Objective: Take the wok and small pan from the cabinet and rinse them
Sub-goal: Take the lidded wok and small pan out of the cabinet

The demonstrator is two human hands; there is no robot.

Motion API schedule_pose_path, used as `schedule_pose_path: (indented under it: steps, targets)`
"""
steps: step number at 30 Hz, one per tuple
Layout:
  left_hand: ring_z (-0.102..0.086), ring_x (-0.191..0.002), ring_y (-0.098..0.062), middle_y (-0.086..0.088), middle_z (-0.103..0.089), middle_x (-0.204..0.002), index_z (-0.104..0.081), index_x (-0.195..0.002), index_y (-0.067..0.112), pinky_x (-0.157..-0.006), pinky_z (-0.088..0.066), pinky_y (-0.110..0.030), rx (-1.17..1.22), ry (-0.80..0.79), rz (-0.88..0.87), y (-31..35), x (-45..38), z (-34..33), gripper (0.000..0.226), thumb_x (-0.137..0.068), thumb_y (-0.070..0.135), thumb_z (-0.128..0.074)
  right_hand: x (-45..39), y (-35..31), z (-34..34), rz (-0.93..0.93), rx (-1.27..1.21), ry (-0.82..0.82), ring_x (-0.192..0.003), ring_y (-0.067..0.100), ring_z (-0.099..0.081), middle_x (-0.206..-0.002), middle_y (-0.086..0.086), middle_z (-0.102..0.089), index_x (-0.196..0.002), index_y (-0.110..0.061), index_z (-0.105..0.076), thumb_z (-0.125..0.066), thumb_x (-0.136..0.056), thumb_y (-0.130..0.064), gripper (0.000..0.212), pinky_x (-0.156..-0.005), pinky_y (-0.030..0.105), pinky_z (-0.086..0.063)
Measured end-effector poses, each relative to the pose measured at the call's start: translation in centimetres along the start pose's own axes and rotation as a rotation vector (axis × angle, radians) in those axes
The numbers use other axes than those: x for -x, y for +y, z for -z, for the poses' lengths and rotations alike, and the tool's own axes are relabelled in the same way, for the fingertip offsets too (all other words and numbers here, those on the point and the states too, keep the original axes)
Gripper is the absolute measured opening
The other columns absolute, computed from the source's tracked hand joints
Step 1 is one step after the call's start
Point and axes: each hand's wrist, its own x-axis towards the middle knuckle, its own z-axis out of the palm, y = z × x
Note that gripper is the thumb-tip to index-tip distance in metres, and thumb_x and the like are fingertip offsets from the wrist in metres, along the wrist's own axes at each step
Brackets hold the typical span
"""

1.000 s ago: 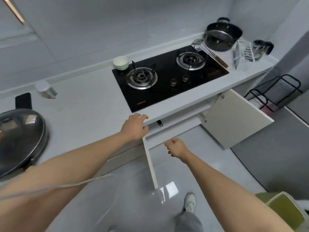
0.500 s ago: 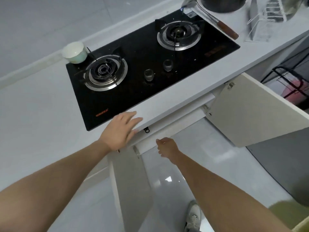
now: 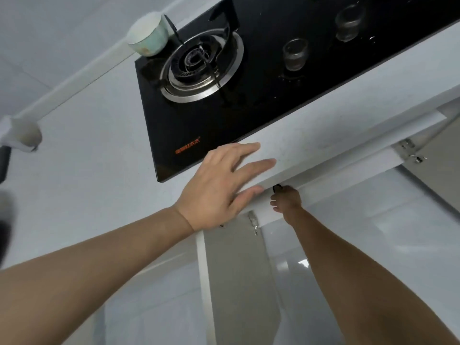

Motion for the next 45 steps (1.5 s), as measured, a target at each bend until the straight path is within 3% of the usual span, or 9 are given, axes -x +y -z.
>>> schedule_pose_path:
  steps: [2,3,5,11,15,20,27,35,45]
  targets:
    - [-0.042,-0.132,-0.026,-0.008,-0.045,-0.145,-0.054,-0.141,0.024,-0.108,-0.032,-0.039,-0.008,-0.013,0.007,-0.2,0.1,0.1,0.045,-0.099,0.037,-0.055,0.6,0.2,0.0,-0.037,-0.102,-0.03,-0.062,0.02,-0.062,-0.074,0.009,-0.06,-0.071,-0.02,-0.045,-0.051,-0.094,-0.009,0.027,-0.058,0.029,-0.055]
    - [-0.042,-0.132,-0.027,-0.008,-0.045,-0.145,-0.053,-0.142,0.024,-0.107,-0.033,-0.04,-0.005,-0.016,0.003,0.1,-0.1,0.2,0.045,-0.099,0.037,-0.055,1.7,0.5,0.8,-0.071,-0.182,-0.015,-0.042,0.015,-0.051,-0.056,0.004,-0.051,-0.069,-0.02,-0.041,-0.047,-0.097,-0.009,0.03,-0.042,0.021,-0.042]
    - [-0.042,-0.132,-0.028,-0.009,-0.045,-0.145,-0.053,-0.142,0.023,-0.107,-0.034,-0.042,-0.021,-0.029,0.016,-0.1,0.1,0.1,0.045,-0.099,0.037,-0.054,2.8,2.4,1.5,-0.106,-0.274,-0.029,-0.028,0.01,-0.033,-0.04,-0.001,-0.039,-0.069,-0.018,-0.039,-0.041,-0.099,-0.007,0.032,-0.035,0.013,-0.022]
    - [-0.042,-0.132,-0.029,-0.01,-0.044,-0.146,-0.052,-0.143,0.022,-0.106,-0.035,-0.045,-0.014,-0.031,0.021,0.2,-0.2,0.5,0.045,-0.1,0.037,-0.052,5.8,5.5,4.6,-0.207,-0.045,-0.105,-0.051,0.018,-0.047,-0.068,0.008,-0.055,-0.086,-0.009,-0.058,-0.059,-0.094,-0.015,0.01,-0.05,0.023,-0.033]
    - [-0.041,-0.133,-0.027,-0.01,-0.045,-0.146,-0.053,-0.142,0.022,-0.107,-0.034,-0.043,0.021,-0.012,0.001,0.4,0.1,0.3,0.045,-0.1,0.036,-0.054,3.8,3.6,3.8,-0.057,0.128,-0.125,-0.057,0.021,-0.051,-0.07,0.009,-0.056,-0.087,-0.008,-0.06,-0.073,-0.085,-0.032,0.027,-0.051,0.026,-0.036]
    - [-0.042,-0.134,-0.027,-0.011,-0.047,-0.144,-0.056,-0.14,0.022,-0.108,-0.033,-0.043,0.064,0.025,-0.006,-0.3,-0.1,-0.1,0.043,-0.099,0.035,-0.056,-1.3,0.3,0.4,-0.029,0.145,-0.16,-0.059,0.023,-0.065,-0.083,0.013,-0.068,-0.104,-0.004,-0.062,-0.071,-0.09,-0.021,0.024,-0.047,0.025,-0.048]
    - [-0.043,-0.134,-0.027,-0.011,-0.049,-0.144,-0.057,-0.139,0.022,-0.108,-0.034,-0.044,0.048,0.031,-0.005,-0.5,0.1,-0.4,0.043,-0.098,0.034,-0.058,-0.8,0.1,-1.1,-0.071,0.127,-0.152,-0.046,0.019,-0.043,-0.059,0.01,-0.048,-0.085,-0.005,-0.053,-0.058,-0.094,-0.018,0.016,-0.043,0.025,-0.038]
    - [-0.043,-0.13,-0.027,-0.01,-0.046,-0.145,-0.054,-0.142,0.023,-0.109,-0.03,-0.037,-0.027,-0.005,-0.012,-0.3,0.2,-0.1,0.045,-0.099,0.037,-0.054,6.1,3.7,3.6,-0.097,0.041,-0.119,-0.043,0.018,-0.043,-0.056,0.006,-0.048,-0.084,-0.005,-0.057,-0.069,-0.091,-0.022,0.021,-0.043,0.025,-0.039]
    - [-0.044,-0.128,-0.033,-0.01,-0.044,-0.148,-0.049,-0.144,0.024,-0.105,-0.037,-0.045,-0.103,-0.031,0.015,0.0,0.4,-0.8,0.046,-0.1,0.038,-0.045,19.6,11.4,13.1,-0.123,0.048,-0.024,-0.041,0.018,-0.044,-0.057,0.006,-0.05,-0.081,-0.006,-0.055,-0.07,-0.089,-0.023,0.024,-0.044,0.027,-0.041]
